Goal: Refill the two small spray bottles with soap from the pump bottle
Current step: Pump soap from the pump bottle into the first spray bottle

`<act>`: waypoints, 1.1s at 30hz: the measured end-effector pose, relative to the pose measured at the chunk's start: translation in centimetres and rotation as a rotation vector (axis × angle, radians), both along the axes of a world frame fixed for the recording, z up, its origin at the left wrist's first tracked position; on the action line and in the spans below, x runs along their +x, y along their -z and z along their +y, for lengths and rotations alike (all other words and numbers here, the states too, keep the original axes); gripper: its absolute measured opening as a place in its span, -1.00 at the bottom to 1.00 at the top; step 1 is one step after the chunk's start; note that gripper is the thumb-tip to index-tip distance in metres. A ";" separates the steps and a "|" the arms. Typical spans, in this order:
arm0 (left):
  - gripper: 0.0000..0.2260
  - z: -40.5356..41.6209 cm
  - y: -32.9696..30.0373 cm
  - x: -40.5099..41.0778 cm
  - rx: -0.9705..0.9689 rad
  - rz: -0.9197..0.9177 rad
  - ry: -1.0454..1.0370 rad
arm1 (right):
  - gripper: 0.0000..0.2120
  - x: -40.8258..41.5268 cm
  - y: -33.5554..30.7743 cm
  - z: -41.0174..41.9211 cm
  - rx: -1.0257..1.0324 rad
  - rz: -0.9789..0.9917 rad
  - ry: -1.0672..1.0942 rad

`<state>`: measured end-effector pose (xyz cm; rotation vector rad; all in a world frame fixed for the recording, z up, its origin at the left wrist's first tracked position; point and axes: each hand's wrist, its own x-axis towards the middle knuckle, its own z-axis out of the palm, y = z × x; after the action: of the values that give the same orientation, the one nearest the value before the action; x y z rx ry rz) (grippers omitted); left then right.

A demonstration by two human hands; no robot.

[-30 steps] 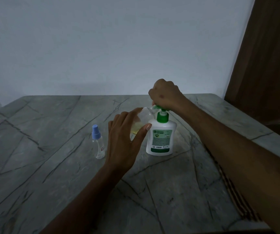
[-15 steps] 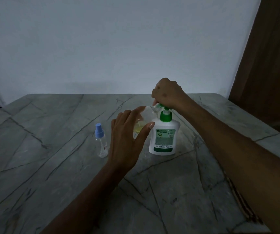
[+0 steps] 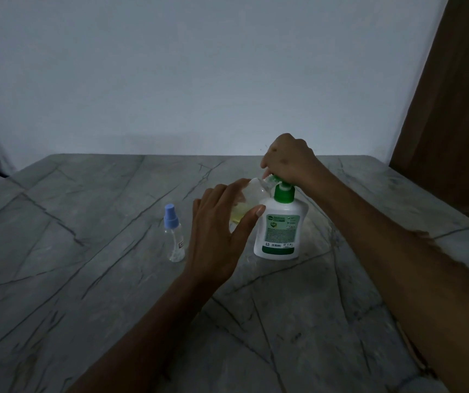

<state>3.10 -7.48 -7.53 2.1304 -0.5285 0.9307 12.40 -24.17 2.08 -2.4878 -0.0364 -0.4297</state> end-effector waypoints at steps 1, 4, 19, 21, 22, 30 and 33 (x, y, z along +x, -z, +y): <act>-0.63 0.0 0.1 0.0 -0.004 0.004 0.002 | -0.78 0.0 0.1 0.0 -0.008 0.005 0.005; -0.63 0.0 0.0 0.0 -0.001 -0.010 -0.006 | -0.79 -0.1 -0.3 0.0 -0.070 -0.022 0.002; -0.62 -0.1 0.1 0.1 -0.009 -0.038 -0.004 | -0.79 -0.2 -0.7 0.0 -0.109 -0.039 -0.021; -0.61 -0.1 0.1 0.1 -0.019 -0.051 -0.004 | -0.78 -0.1 -0.8 0.1 -0.096 -0.043 -0.027; -0.62 -0.1 0.1 0.1 -0.015 -0.050 -0.001 | -0.78 0.0 -0.7 0.1 -0.085 -0.039 -0.026; -0.64 0.0 0.1 0.0 -0.004 -0.048 0.007 | -0.82 -0.4 -0.7 0.1 -0.116 -0.029 -0.003; -0.64 -0.1 0.0 0.0 -0.022 -0.052 0.002 | -0.79 -0.2 -0.9 0.3 -0.092 -0.048 -0.012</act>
<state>3.12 -7.60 -7.53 2.0909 -0.5440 0.9882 12.17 -23.91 3.02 -2.5653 -0.0929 -0.4932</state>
